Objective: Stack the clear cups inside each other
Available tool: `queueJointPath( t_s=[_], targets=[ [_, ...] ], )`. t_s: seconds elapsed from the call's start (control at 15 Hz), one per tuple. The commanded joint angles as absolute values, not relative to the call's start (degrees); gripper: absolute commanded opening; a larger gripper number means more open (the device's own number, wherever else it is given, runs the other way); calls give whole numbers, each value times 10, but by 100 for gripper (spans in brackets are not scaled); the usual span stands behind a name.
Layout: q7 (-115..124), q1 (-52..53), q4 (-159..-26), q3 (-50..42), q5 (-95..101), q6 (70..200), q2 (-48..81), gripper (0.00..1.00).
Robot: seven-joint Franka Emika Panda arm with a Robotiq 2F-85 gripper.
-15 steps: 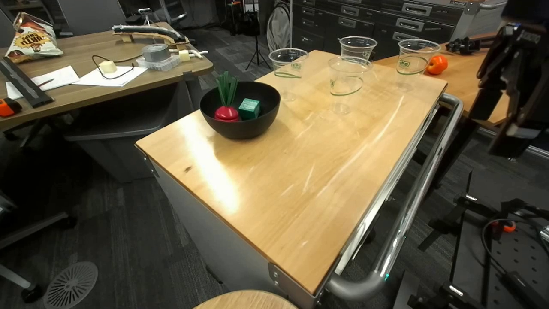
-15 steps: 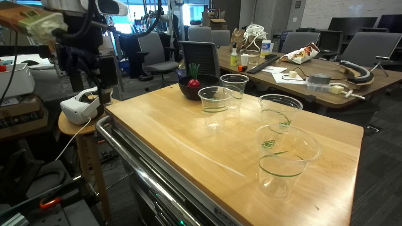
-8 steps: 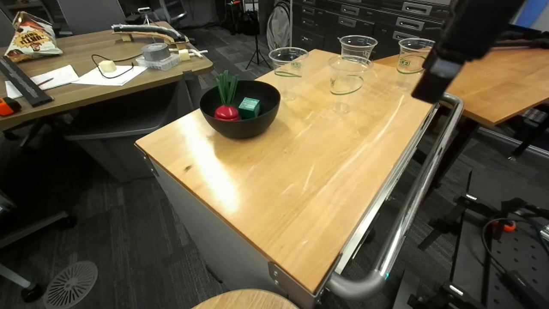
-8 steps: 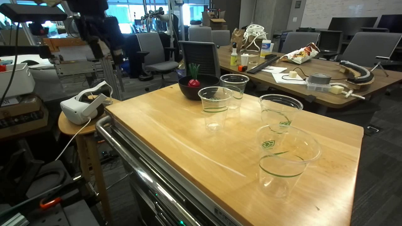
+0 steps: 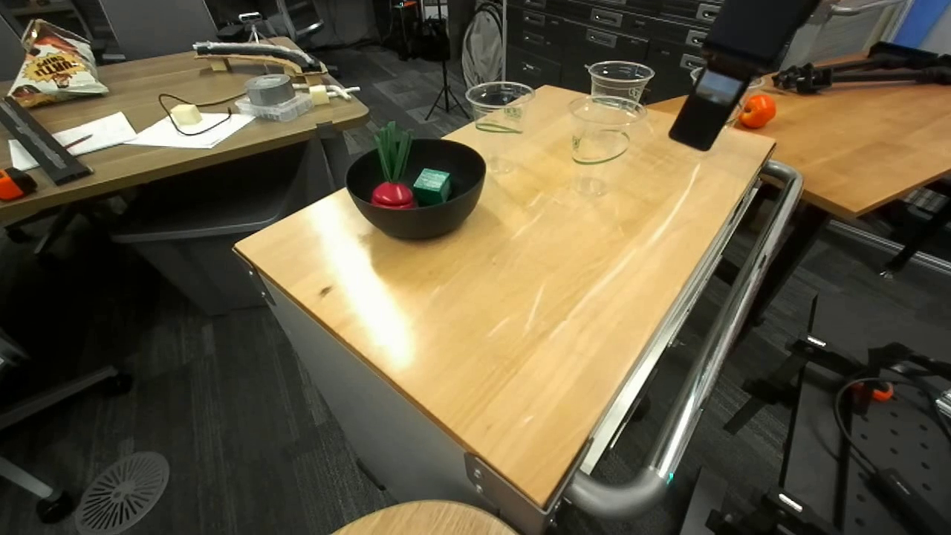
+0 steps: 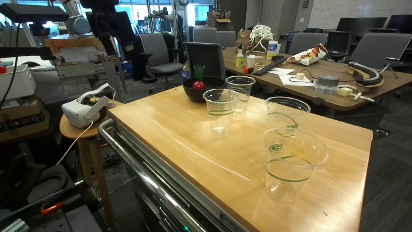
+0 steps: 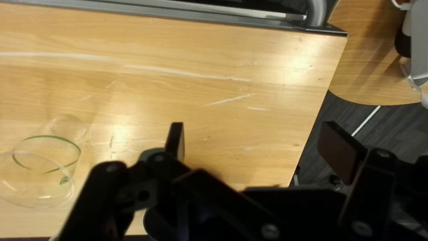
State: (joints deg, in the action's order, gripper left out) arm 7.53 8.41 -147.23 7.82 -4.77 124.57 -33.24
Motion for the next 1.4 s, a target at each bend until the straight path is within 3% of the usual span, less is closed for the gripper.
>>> queueJointPath(
  t_s=[0.0, 0.6, 0.67, 1.33],
  targets=[
    [42, 53, -1380, 66, 8, 1252, -286, 100],
    [18, 14, -1109, 1, -20, 1234, -76, 100],
    [16, 10, -1192, 4, -1, 1250, -145, 100],
    [51, 12, -1095, 13, 25, 1243, -25, 100]
  ],
)
